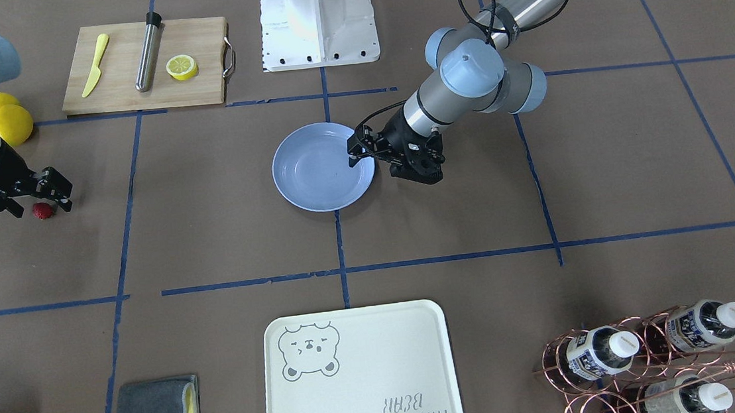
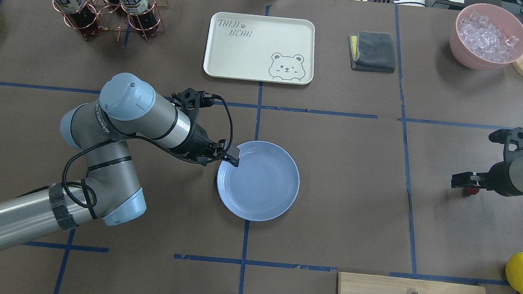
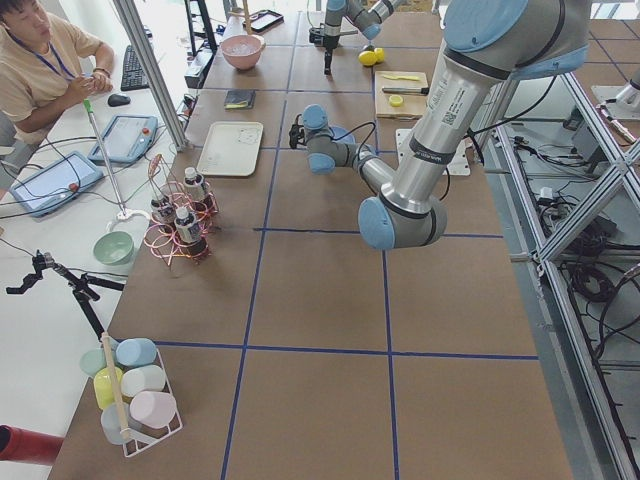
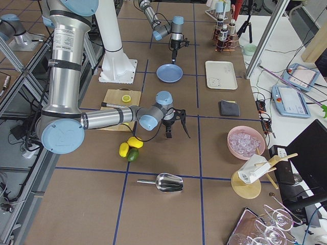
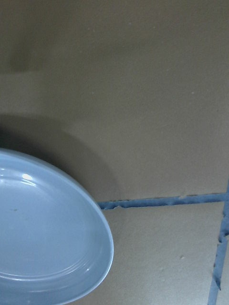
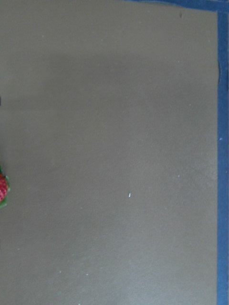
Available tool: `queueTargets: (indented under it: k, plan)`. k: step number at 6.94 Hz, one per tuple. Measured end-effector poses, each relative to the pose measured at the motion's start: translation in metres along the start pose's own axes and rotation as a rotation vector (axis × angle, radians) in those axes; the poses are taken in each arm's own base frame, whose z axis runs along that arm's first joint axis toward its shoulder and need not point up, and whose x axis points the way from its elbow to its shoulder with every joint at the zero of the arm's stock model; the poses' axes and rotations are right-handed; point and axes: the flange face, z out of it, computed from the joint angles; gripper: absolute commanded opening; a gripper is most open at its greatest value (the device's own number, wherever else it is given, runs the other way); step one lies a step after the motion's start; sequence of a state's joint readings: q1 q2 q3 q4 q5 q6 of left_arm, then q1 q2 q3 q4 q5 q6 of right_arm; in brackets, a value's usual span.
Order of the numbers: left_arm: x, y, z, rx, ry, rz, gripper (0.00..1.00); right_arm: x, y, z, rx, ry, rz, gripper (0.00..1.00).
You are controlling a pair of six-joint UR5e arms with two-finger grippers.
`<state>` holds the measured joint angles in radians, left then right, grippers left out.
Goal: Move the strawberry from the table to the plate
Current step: 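Release the plate with the left gripper while the right arm moves toward the strawberry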
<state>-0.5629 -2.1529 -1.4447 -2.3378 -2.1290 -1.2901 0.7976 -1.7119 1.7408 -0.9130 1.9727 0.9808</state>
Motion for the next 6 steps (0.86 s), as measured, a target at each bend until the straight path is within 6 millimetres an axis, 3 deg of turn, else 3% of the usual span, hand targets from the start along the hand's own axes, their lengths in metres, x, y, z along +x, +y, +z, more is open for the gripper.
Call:
queueTargets:
  k: [1, 2, 4, 6]
  plan:
    - [0.0, 0.0, 0.0, 0.003, -0.001, 0.0, 0.95, 0.003, 0.001, 0.004, -0.001, 0.009, 0.002, 0.1]
    - [-0.001, 0.0, 0.0, 0.005, -0.002, 0.0, 0.95, 0.006, 0.002, 0.007, -0.006, 0.014, 0.004, 0.0]
    - [-0.002, -0.005, -0.005, 0.015, 0.0, 0.0, 0.95, 0.004, 0.002, 0.007, -0.015, 0.005, 0.003, 0.0]
    - [-0.007, -0.021, -0.033, 0.061, 0.008, -0.001, 0.95, -0.011, 0.0, -0.005, -0.015, -0.031, -0.009, 0.0]
